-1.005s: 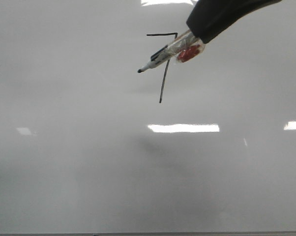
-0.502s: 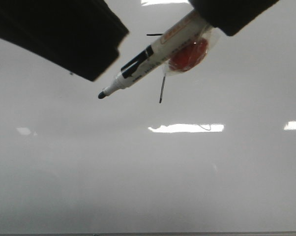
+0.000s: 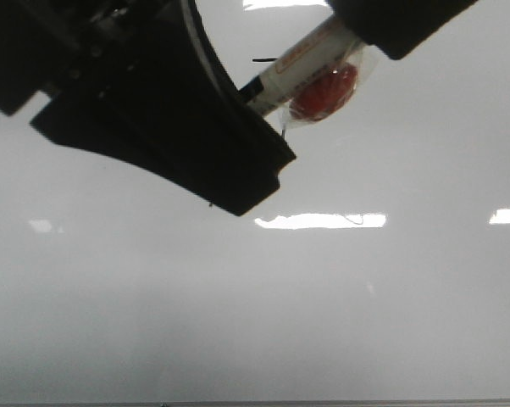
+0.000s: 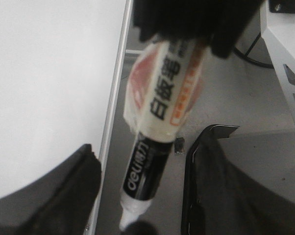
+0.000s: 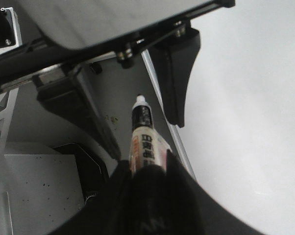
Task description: Write number 7 on whiteboard
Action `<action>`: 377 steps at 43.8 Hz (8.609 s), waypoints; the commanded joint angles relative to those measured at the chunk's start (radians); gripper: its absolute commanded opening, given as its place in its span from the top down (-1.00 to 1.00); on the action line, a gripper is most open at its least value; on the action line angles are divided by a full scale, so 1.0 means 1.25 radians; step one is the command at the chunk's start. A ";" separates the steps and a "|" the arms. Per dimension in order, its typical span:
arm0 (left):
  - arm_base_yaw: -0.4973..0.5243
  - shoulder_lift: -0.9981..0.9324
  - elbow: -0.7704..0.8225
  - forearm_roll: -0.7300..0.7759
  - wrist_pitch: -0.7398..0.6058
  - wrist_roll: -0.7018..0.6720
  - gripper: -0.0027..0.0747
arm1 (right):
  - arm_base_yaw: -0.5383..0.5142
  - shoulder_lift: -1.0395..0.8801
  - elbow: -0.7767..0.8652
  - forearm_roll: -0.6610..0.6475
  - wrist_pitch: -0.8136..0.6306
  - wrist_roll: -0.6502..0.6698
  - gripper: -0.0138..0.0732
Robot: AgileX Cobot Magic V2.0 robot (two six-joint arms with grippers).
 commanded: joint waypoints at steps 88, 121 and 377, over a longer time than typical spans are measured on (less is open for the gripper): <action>0.672 0.064 0.038 0.390 -0.328 -0.744 0.98 | -0.300 -0.129 -0.023 -0.035 0.030 0.101 -0.84; 0.672 0.095 -0.011 0.413 -0.279 -0.742 -0.02 | -0.300 -0.136 -0.023 -0.034 0.030 0.101 -0.84; 0.646 -1.074 0.803 0.450 -0.643 -0.759 0.98 | -0.539 -0.752 0.476 -0.281 -0.395 0.467 0.84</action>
